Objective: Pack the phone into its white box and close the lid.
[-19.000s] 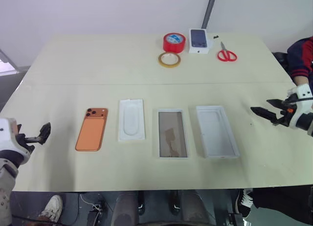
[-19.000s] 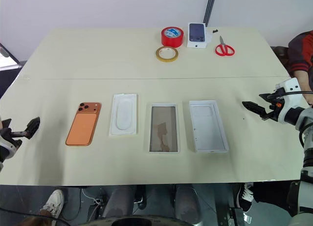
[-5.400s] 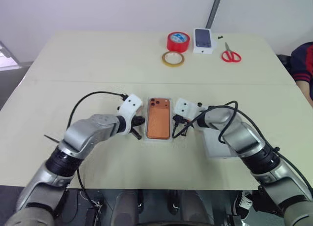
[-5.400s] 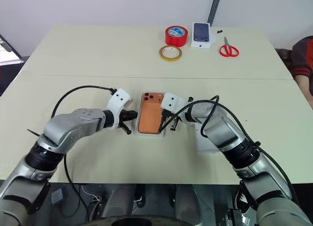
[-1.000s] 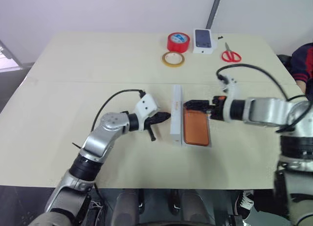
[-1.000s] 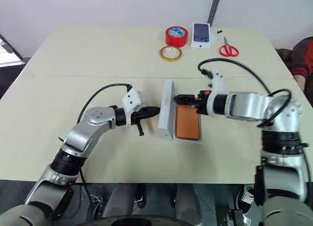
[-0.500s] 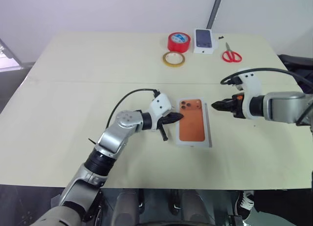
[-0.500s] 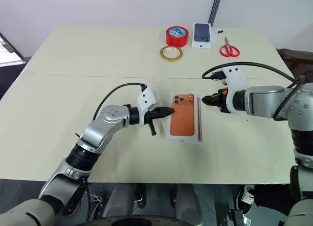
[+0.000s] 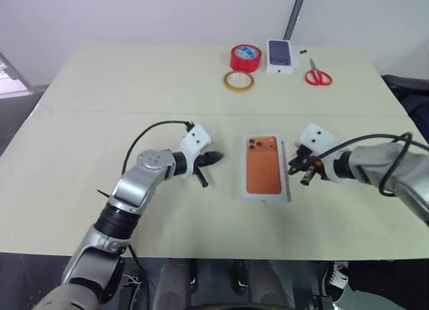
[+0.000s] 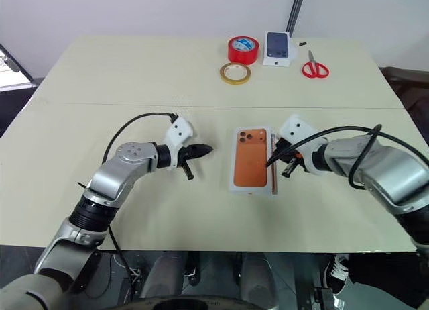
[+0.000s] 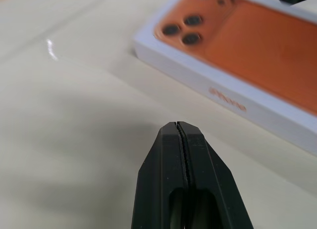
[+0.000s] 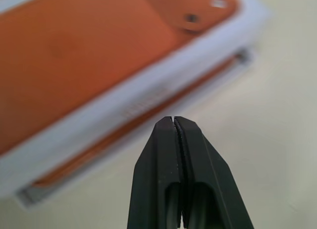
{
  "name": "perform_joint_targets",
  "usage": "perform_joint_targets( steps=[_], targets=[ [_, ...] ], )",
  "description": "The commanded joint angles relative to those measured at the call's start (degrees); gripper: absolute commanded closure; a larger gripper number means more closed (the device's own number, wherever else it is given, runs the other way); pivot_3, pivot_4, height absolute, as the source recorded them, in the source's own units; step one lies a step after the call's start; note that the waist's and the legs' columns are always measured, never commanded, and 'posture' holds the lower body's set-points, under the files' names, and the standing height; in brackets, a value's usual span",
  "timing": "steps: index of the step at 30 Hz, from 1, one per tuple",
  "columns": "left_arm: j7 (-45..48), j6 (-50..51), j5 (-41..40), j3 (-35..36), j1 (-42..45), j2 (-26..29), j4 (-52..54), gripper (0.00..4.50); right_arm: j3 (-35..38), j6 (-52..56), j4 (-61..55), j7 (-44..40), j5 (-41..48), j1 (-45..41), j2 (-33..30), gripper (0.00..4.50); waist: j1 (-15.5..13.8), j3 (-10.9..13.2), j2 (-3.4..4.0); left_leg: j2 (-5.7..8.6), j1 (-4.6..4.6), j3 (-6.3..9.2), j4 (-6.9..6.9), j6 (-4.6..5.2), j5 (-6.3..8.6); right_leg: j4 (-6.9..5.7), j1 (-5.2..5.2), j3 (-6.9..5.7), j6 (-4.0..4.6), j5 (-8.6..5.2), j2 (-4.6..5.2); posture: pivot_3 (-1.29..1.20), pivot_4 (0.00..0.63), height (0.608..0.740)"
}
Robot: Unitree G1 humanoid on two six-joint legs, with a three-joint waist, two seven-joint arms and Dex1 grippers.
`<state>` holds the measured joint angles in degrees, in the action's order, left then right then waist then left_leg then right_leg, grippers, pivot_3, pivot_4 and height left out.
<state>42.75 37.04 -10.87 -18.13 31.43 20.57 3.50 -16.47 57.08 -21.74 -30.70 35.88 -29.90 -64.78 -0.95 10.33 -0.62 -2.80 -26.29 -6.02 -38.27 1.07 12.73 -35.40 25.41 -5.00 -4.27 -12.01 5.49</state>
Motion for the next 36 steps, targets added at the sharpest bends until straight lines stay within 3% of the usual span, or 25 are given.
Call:
perform_joint_targets(
  steps=[1, 18, 36],
  targets=[
    [0.1, 0.0, 2.0, -4.0, 0.9, -1.4, 1.0, 4.50, 1.7, -0.1, -1.0, -1.8, -3.6, -0.8, 0.9, 4.45, 0.0, 0.0, -0.01, 0.01, -0.01, 0.00, -0.02, 0.00, 0.00, 0.02, -0.01, 0.00, 0.02, -0.01, 0.01, 0.00, 0.150, 0.736],
    [-1.3, 0.7, 2.1, -4.4, 2.7, -7.3, 0.3, 4.50, 4.0, 0.2, -1.3, -7.8, -10.9, 1.0, 3.1, 4.45, 0.1, 0.0, -0.01, 0.06, 0.00, -0.02, -0.04, 0.00, 0.00, -0.01, -0.01, -0.02, -0.02, 0.01, 0.04, 0.00, 0.150, 0.736],
    [-2.1, 0.2, 2.8, -5.2, 3.2, -9.5, 0.1, 4.50, 6.0, 1.4, -1.1, -9.5, -14.6, 3.9, 4.7, 4.45, 0.1, 0.0, -0.01, 0.09, 0.00, -0.02, -0.06, 0.00, 0.00, -0.04, -0.01, -0.02, -0.09, 0.05, 0.03, 0.00, 0.150, 0.736]
  ],
)
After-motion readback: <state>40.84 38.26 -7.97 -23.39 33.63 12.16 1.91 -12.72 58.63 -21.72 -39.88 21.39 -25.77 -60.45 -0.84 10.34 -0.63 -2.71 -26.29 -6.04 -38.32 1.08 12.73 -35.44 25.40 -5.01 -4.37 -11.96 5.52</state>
